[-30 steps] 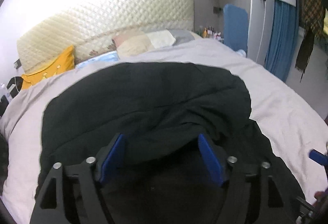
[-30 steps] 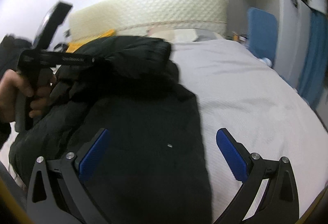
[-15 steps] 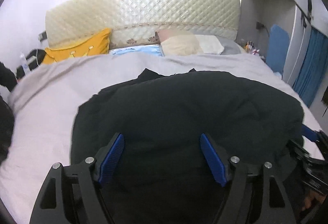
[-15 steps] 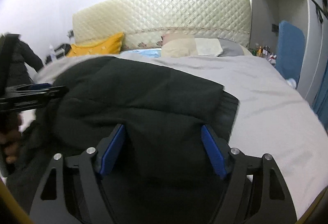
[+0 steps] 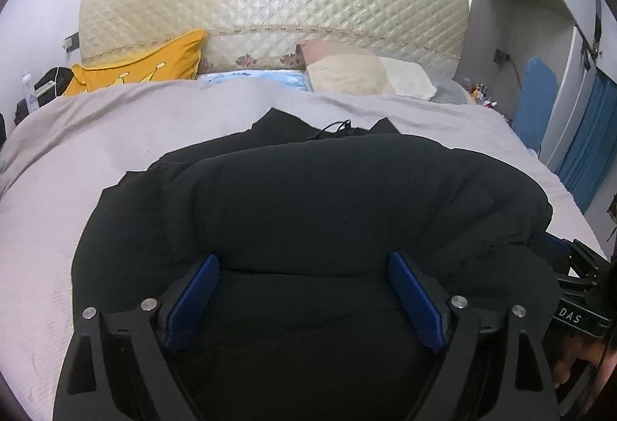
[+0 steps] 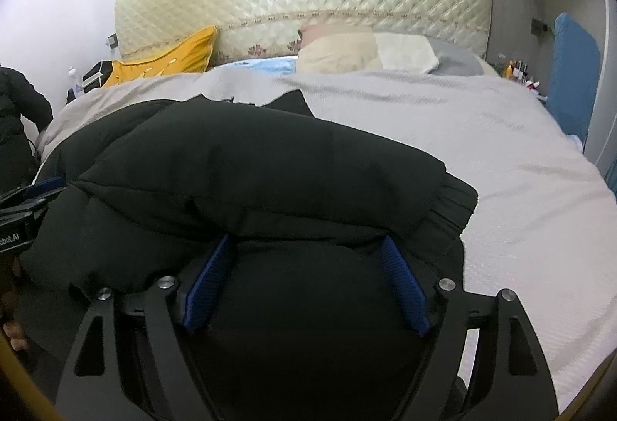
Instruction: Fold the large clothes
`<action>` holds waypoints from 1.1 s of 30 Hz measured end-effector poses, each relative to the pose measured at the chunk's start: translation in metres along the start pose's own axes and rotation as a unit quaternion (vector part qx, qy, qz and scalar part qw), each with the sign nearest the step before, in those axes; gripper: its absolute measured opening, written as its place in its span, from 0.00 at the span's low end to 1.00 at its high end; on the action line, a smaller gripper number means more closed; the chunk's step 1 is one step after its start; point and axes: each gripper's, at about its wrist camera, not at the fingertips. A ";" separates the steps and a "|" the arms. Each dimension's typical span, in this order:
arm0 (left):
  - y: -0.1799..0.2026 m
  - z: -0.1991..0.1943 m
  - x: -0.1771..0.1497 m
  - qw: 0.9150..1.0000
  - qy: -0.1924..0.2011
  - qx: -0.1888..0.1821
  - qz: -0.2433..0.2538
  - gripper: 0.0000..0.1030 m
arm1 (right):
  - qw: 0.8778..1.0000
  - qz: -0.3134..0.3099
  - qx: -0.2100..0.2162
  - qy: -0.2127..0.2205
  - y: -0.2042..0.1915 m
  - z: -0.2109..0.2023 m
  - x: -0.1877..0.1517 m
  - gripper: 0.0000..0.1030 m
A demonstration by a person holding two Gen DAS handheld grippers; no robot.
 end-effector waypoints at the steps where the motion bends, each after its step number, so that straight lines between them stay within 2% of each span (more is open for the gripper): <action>1: 0.001 0.002 -0.001 1.000 -0.003 0.003 0.001 0.87 | 1.000 -0.003 -0.003 -0.002 -0.001 0.002 -0.002 0.78; 6: 0.001 -0.010 -0.001 1.000 -0.009 0.012 -0.002 0.87 | 1.000 -0.010 -0.006 -0.024 -0.002 -0.003 0.001 0.78; 10: 0.004 -0.042 0.002 1.000 -0.018 0.024 -0.008 0.87 | 1.000 -0.003 -0.002 -0.017 -0.001 -0.039 0.012 0.78; 13: 0.011 -0.081 0.006 1.000 -0.005 0.023 -0.001 0.87 | 1.000 0.004 0.004 0.012 -0.003 -0.082 0.021 0.78; 20: 0.026 -0.205 0.008 1.000 0.026 0.006 -0.002 0.87 | 0.999 -0.019 0.013 0.037 -0.020 -0.187 0.021 0.79; 22: 0.030 -0.240 0.002 1.000 0.031 0.000 0.002 0.87 | 0.999 -0.025 0.014 0.041 -0.022 -0.218 0.010 0.79; 27: 0.026 -0.315 -0.026 0.998 0.024 -0.038 -0.039 0.87 | 0.999 -0.028 0.014 0.029 -0.021 -0.275 -0.023 0.79; 30: 0.025 -0.342 -0.050 0.999 0.015 -0.037 -0.033 0.87 | 0.999 -0.034 0.014 0.020 -0.017 -0.307 -0.048 0.79; 33: 0.020 -0.351 -0.073 0.999 -0.009 -0.025 -0.019 0.87 | 0.999 -0.027 0.020 -0.002 -0.005 -0.332 -0.076 0.79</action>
Point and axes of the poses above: each gripper's, at about its wrist camera, not at the fingertips, and z roughly the way its jaws point, y to its right, x to its top, and after that the axes turned 12 degrees about y, right-handed
